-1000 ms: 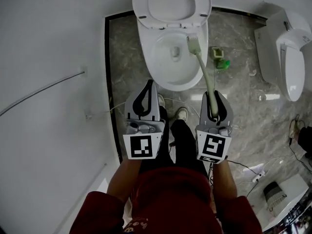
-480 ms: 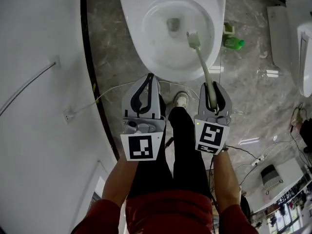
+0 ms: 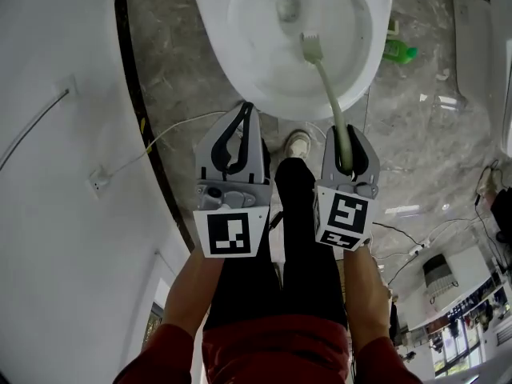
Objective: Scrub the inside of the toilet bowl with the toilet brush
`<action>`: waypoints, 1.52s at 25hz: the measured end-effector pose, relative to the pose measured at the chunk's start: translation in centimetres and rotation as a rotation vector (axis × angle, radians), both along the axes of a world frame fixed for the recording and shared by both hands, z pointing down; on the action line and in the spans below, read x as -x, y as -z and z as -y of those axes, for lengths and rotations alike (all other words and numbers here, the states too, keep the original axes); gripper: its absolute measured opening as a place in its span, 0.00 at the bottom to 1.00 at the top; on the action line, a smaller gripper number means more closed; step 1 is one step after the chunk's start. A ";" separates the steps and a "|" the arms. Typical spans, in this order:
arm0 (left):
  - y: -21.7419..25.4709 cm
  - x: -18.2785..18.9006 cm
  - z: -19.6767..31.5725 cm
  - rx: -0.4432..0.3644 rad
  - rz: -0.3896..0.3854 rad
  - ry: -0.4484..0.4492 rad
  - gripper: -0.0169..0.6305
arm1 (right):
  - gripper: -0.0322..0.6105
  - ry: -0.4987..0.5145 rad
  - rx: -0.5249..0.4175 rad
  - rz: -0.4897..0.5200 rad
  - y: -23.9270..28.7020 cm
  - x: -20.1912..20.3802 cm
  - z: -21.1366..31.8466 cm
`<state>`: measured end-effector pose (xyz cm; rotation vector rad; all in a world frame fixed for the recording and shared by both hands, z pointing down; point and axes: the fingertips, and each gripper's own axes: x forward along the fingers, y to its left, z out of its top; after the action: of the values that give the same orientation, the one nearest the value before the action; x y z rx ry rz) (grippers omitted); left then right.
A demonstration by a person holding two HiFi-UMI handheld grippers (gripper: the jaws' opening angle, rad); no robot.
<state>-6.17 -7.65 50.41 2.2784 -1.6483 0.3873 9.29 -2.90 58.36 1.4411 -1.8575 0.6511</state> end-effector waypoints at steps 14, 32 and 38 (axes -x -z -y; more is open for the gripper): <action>-0.6 2.5 -0.2 0.020 0.012 0.038 0.03 | 0.23 -0.062 0.095 0.288 1.2 5.1 -0.4; -0.7 0.8 -0.5 0.034 -0.008 0.004 0.03 | 0.23 -0.041 0.028 -0.051 -1.6 -1.0 1.7; -1.1 3.1 -1.0 0.051 0.012 0.038 0.03 | 0.23 0.022 0.091 0.179 -0.5 6.1 0.1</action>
<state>-9.27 -6.65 51.50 2.2086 -1.6663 0.4301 3.22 -2.98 58.88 1.3386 -1.9495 0.8668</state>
